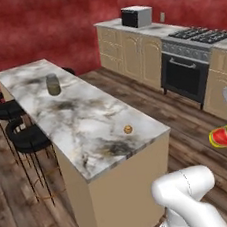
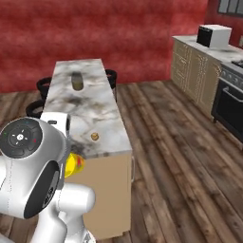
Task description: Open the cabinet directly in front. Then move the beer and the cup to the dining counter with the jar on it.
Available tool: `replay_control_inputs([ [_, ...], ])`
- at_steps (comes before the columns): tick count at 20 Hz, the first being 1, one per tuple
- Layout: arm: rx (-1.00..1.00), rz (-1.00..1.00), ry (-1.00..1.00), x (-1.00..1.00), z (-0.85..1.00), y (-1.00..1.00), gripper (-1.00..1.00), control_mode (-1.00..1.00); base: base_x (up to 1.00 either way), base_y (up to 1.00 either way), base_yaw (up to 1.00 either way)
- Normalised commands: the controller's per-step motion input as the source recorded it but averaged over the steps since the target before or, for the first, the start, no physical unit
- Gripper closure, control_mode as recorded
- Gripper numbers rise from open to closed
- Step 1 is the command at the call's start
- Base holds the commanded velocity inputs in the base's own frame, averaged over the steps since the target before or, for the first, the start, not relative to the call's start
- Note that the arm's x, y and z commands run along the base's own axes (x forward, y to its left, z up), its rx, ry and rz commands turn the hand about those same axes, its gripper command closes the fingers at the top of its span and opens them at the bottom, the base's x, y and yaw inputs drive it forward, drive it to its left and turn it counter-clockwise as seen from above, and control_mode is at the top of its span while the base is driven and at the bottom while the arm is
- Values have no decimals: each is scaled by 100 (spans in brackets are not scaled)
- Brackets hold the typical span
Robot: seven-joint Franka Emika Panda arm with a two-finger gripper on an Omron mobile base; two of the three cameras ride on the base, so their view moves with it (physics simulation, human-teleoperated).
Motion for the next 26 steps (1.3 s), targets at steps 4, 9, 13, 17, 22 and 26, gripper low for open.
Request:
replay_control_inputs([
  [4,0,0,0,0,0,0,100,100,28,-29,25],
  [9,0,0,0,0,0,0,100,100,34,-30,24],
  [13,0,0,0,0,0,0,100,100,34,-23,21],
  [17,0,0,0,0,0,0,100,100,33,-17,16],
  [22,0,0,0,0,0,0,100,100,40,-10,14],
  [26,0,0,0,0,0,0,100,100,39,-12,14],
])
